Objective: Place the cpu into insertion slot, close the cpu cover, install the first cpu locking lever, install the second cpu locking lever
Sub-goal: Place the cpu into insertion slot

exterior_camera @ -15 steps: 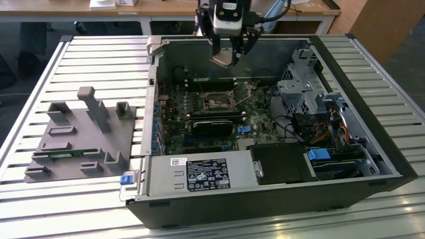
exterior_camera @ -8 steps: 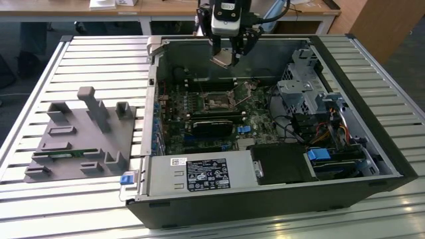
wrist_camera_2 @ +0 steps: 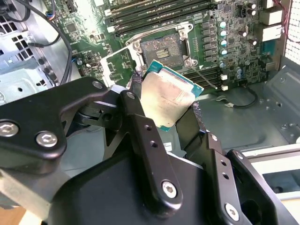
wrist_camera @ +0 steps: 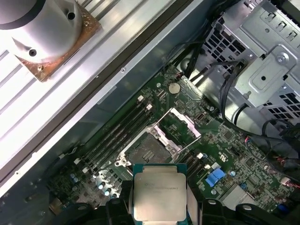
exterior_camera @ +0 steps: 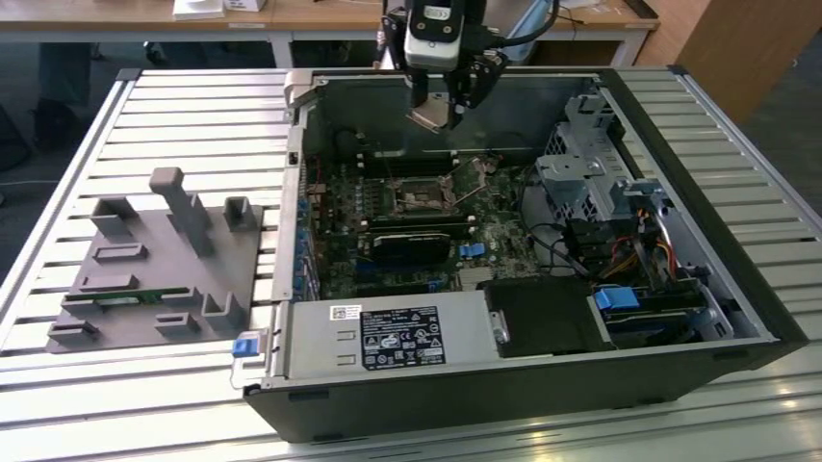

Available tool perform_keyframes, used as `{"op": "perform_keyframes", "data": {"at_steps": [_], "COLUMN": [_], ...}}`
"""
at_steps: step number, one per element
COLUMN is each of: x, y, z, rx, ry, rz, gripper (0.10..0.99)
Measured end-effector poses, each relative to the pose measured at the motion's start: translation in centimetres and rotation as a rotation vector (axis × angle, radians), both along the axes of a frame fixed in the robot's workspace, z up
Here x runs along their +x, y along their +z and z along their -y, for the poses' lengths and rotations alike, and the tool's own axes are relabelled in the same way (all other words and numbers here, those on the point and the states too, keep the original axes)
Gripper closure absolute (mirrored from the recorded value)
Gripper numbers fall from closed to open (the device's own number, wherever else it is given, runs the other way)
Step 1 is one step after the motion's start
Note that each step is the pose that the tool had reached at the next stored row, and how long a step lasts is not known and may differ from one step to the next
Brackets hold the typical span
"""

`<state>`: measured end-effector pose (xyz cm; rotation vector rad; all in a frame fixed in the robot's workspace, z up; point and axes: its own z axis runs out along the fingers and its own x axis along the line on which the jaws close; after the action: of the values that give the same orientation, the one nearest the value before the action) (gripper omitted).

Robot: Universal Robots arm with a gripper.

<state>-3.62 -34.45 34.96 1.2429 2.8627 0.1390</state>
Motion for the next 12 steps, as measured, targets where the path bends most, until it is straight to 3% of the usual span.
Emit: {"op": "perform_keyframes", "data": {"at_steps": [12], "x": [0.0], "y": [-0.99], "z": [0.0], "rx": [0.0], "ry": [-0.207], "rz": [-0.0002], "gripper": [0.545]}}
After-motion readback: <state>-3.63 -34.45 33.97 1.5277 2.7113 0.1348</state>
